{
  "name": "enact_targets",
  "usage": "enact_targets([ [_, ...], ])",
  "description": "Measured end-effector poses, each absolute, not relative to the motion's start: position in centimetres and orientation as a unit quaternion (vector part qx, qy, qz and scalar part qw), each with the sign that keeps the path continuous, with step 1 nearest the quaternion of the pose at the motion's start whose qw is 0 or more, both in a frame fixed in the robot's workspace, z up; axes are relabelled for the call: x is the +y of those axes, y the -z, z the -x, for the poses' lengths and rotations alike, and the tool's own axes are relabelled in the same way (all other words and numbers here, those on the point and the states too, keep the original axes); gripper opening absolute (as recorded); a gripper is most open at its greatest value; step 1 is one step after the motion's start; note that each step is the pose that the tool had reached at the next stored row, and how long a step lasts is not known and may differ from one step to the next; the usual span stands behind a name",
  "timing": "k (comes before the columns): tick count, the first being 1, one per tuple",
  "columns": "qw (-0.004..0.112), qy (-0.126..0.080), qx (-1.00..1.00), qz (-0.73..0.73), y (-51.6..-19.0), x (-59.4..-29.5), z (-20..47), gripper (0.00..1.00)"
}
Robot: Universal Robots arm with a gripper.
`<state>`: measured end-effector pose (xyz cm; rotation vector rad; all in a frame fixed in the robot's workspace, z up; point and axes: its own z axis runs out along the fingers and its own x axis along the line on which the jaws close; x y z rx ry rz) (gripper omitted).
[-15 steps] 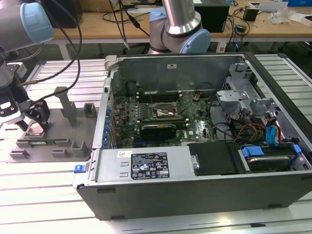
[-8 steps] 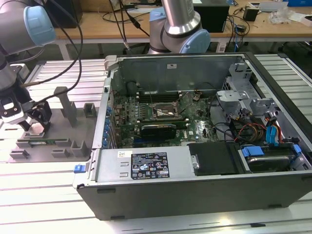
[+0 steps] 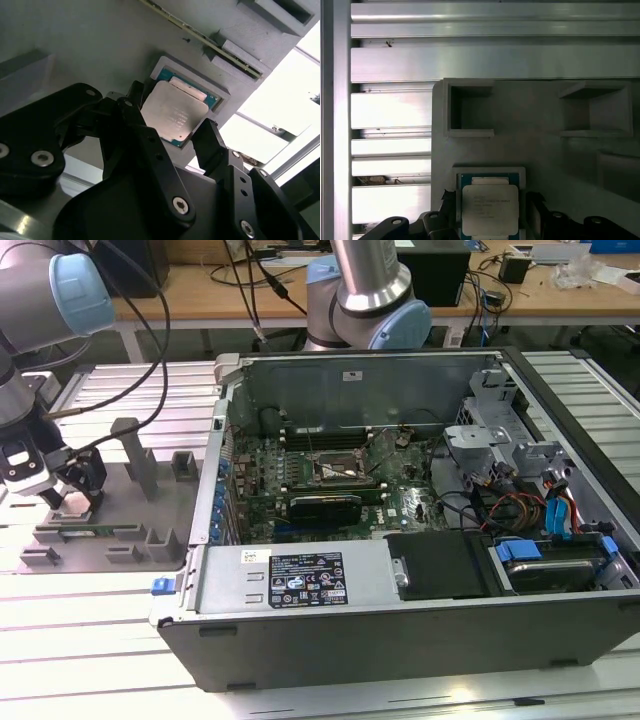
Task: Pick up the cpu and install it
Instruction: 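Pick up the cpu and move it towards the insertion slot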
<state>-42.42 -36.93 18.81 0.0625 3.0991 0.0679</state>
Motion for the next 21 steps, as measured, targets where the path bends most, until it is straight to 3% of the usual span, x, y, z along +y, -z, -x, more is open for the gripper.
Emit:
enact_targets([
  [5, 0.021, -0.022, 0.999, -0.025, -18.8, -36.9, 42.4, 0.66],
  [7, 0.014, -0.022, 0.999, -0.025, -18.8, -36.9, 42.4, 0.66],
  [17, 0.014, -0.022, 0.999, -0.025, -18.7, -36.9, 42.4, 0.66],
  [18, 0.014, -0.022, 0.999, -0.025, -18.7, -36.9, 42.4, 0.55],
  [21, 0.015, -0.022, 0.999, -0.025, -21.0, -36.9, 42.4, 0.55],
])
